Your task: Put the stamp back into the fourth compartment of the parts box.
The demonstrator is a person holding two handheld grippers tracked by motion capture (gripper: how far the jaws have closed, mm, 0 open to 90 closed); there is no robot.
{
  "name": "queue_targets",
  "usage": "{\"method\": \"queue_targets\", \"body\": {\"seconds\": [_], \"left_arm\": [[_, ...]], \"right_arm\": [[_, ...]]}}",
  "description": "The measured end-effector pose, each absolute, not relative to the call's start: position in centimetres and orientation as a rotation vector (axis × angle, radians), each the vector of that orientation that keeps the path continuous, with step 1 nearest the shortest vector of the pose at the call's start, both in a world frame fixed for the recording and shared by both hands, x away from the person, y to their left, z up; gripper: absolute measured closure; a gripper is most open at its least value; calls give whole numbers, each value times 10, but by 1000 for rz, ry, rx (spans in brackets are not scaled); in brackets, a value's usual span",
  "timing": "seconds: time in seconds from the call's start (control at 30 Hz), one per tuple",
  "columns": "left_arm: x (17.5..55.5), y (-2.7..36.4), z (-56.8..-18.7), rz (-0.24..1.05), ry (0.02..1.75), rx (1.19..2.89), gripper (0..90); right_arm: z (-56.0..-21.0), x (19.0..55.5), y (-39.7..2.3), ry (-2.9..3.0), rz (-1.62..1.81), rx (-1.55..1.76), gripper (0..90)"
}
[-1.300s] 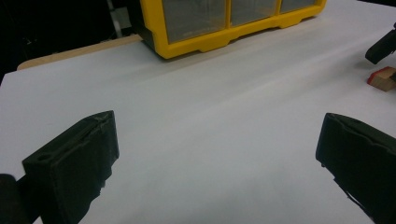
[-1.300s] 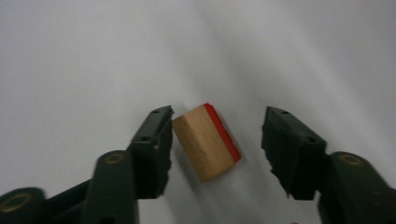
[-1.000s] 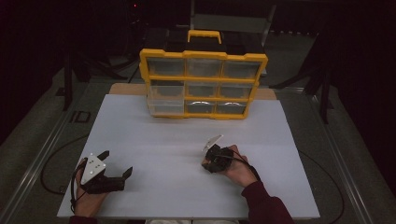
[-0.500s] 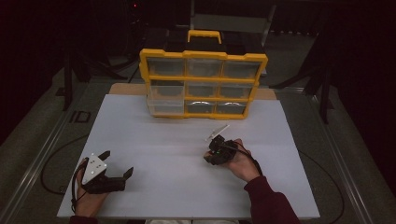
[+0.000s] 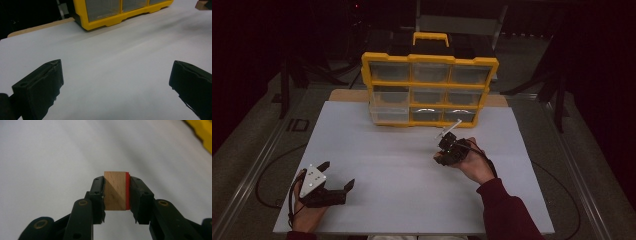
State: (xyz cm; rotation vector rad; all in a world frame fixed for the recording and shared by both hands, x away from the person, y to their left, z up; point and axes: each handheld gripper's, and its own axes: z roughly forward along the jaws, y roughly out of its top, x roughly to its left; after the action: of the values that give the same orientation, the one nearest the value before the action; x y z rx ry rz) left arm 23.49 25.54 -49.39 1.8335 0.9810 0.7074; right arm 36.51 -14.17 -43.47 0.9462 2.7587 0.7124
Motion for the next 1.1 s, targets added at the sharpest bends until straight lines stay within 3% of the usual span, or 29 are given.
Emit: {"method": "queue_targets", "body": {"seconds": [1.1], "left_arm": [[235, 256, -494, 711, 978, 1834, 2]], "right_arm": [[-373, 415, -143, 2702, 777, 982, 659]]}}
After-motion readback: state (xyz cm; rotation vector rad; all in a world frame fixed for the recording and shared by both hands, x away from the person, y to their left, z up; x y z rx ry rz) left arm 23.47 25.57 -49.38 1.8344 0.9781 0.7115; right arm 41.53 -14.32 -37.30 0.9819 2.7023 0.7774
